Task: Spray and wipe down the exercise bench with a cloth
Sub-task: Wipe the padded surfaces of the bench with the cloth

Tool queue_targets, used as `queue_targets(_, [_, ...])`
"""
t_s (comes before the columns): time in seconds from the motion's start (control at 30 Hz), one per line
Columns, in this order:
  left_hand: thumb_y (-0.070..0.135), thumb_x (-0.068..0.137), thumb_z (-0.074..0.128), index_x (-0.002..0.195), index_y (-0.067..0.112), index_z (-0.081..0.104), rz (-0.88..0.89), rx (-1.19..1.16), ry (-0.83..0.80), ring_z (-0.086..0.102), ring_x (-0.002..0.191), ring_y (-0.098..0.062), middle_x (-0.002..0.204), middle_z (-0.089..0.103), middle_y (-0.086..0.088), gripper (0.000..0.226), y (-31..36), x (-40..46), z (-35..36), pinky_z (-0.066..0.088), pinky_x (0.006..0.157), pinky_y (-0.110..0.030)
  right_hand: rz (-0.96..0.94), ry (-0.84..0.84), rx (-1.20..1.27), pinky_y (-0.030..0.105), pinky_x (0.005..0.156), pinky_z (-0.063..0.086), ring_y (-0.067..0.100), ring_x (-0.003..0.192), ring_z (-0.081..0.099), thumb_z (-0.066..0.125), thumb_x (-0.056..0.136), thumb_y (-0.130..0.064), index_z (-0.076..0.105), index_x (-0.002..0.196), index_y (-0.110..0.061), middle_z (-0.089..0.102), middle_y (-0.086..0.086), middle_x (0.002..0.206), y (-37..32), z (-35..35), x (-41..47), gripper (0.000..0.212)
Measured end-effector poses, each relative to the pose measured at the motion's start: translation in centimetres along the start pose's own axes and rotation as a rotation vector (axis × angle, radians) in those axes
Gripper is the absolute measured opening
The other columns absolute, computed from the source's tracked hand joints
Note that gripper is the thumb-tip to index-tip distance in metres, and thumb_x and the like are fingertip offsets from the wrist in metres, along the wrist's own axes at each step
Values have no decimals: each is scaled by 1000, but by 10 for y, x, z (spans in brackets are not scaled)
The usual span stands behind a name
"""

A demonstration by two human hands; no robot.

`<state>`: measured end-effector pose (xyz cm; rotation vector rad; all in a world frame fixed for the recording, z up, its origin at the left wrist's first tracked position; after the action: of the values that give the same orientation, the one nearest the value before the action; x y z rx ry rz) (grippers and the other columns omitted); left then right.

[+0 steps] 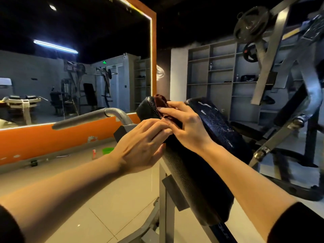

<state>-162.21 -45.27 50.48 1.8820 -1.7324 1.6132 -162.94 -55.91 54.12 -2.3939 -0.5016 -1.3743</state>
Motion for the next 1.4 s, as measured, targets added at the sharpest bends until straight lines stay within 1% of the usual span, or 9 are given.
queue_targets(0.13, [28,93,46,119,9,53,-6,-5,6,48,108,-22,115,61,-12,32,0,-1,0,39,96,-30,224,72,-74,35,88,46,24,103,57,54,91,-22,68,110,-24,56,4,110,69,-1,-6,24])
queue_targets(0.23, [29,94,47,119,10,54,-19,-4,-2,49,109,-21,116,60,-10,33,-2,-3,2,42,96,-31,470,147,-179,19,79,41,29,100,58,62,92,-17,70,110,-20,56,10,107,105,-13,-10,20])
queue_targets(0.33, [31,94,48,119,11,54,-14,-9,11,50,109,-21,116,61,-10,33,-1,-3,2,42,96,-31,323,249,32,3,79,39,18,102,54,58,96,-28,65,120,-13,49,4,118,56,-21,11,30])
queue_targets(0.5, [31,94,48,120,10,56,-12,9,0,50,110,-22,117,61,-11,35,-2,-3,2,41,98,-31,96,20,102,25,107,34,16,126,45,52,96,-18,63,127,-12,53,2,137,23,17,25,33])
queue_targets(0.7, [31,93,48,119,11,55,-49,10,-9,48,110,-21,116,60,-9,33,-8,-4,3,34,99,-30,648,187,-123,24,88,47,24,101,65,59,88,-6,74,107,-12,70,9,112,127,-9,-2,25])
queue_targets(0.83, [32,93,49,119,11,54,-40,5,14,48,110,-21,116,61,-10,34,-7,-4,3,35,98,-30,369,340,7,-1,79,31,8,101,50,67,87,-11,61,126,-13,54,-1,116,62,-21,25,40])
queue_targets(0.97, [33,92,49,119,12,54,-47,16,17,49,108,-22,116,61,-10,35,-8,-4,2,41,97,-32,112,41,49,16,96,34,15,114,49,54,93,-19,60,130,-18,59,3,127,25,23,39,38])
queue_targets(1.1, [34,92,47,119,14,49,-90,-18,14,48,108,-21,115,60,-9,34,-12,-4,0,38,95,-30,539,151,-49,24,87,42,23,104,60,56,89,-5,69,117,-16,67,9,115,109,6,15,33])
queue_targets(1.4, [46,91,43,121,13,55,-205,-15,10,46,108,-20,117,59,-8,46,-17,0,0,47,87,-37,678,300,865,34,89,55,21,102,69,51,97,-5,64,118,-14,69,11,113,61,-43,-28,25])
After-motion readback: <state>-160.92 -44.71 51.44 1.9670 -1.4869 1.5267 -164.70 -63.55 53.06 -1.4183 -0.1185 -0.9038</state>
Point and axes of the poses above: each hand's wrist, its own x-axis towards the middle knuckle, its own z-axis out of the palm, y = z × x, the point moved 8 cm from there along x, towards the middle knuckle
